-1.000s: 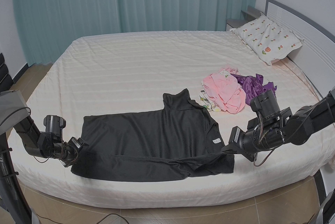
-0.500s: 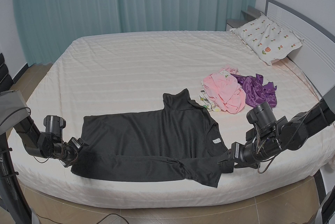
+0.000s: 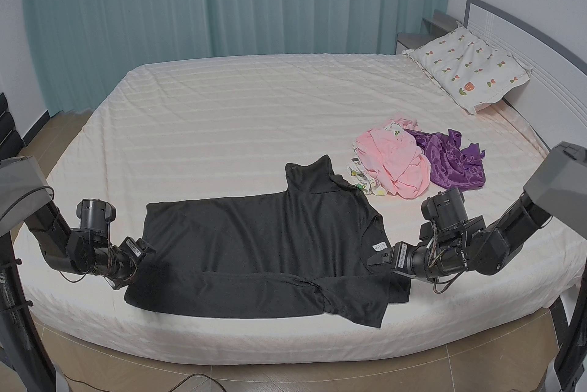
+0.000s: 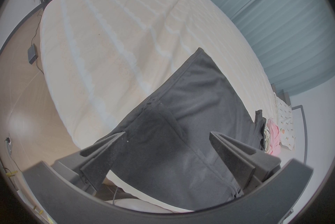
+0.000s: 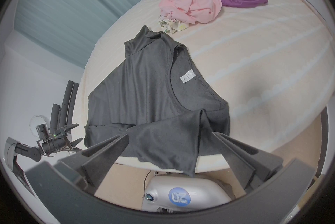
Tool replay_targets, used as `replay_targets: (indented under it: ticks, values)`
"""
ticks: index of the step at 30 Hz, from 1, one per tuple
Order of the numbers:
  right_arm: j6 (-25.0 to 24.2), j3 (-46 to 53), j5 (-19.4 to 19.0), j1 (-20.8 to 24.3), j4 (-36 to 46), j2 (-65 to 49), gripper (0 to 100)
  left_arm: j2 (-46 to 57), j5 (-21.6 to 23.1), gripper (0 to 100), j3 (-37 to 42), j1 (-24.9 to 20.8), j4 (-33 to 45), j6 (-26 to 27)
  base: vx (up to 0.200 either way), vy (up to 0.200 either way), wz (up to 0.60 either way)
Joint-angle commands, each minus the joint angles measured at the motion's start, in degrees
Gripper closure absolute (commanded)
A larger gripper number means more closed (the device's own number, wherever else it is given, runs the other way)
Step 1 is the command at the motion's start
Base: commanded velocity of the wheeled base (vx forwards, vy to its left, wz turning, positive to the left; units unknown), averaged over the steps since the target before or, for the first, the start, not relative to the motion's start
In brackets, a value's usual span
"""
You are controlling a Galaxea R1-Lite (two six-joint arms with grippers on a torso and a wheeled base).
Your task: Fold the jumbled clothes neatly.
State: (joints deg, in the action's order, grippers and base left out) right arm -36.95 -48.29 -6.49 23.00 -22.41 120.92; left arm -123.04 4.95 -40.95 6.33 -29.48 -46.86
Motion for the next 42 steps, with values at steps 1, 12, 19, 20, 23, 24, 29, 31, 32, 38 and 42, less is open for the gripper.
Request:
replay_targets:
  ticks: [1,12,19,20,23,24,29,31,32,38,42]
  values:
    - [0.65,-0.84,-0.72,-1.12,-4.31,8.81,0,-0.1,-0.38,0,-2.29,-0.88,0.39,0.1,0.0,0.0,0.0]
    - [2.23,-4.71,-2.92,-2.53,-4.66,12.15,0,-2.56,0.15,0,-3.35,-1.23,-0.23,-0.16,0.0,0.0,0.0]
    - [2.23,-5.5,-3.01,-2.09,-4.66,12.24,0,-2.73,0.15,0,-3.35,-1.14,-0.23,-0.25,0.0,0.0,0.0]
    - [2.23,-5.59,-3.01,-2.0,-4.66,12.41,0,-2.82,0.15,0,-3.35,-1.14,-0.23,-0.16,0.0,0.0,0.0]
    - [2.5,-5.5,-2.83,-2.0,-4.58,12.94,0,-3.0,0.15,0,-3.26,-1.14,-0.23,-0.16,0.0,0.0,0.0]
    - [2.58,-5.5,-2.74,-2.0,-4.58,13.11,100,-3.0,0.15,0,-3.26,-1.14,-0.23,-0.16,0.0,0.0,0.0]
    - [4.78,-5.5,-2.39,-2.7,-4.66,13.47,100,-3.0,0.15,0,-2.82,-1.14,-0.23,-0.16,0.0,0.0,0.0]
    - [4.69,-5.5,-2.39,-3.23,-4.66,13.29,100,-3.0,0.15,0,-2.73,-1.14,-0.23,-0.25,0.0,0.0,0.0]
    - [4.61,-5.5,-2.39,-3.49,-4.75,13.11,100,-3.0,0.15,0,-2.73,-1.14,-0.23,-0.16,0.0,0.0,0.0]
    - [4.08,-7.0,-2.57,-5.34,-4.84,13.03,100,-3.08,-0.2,0,-2.56,-1.14,-0.14,0.01,0.0,0.0,0.0]
    - [4.08,-7.52,-2.92,-6.74,-4.84,13.47,100,-3.17,-0.64,0,-2.12,-1.14,-0.23,0.37,0.0,0.0,0.0]
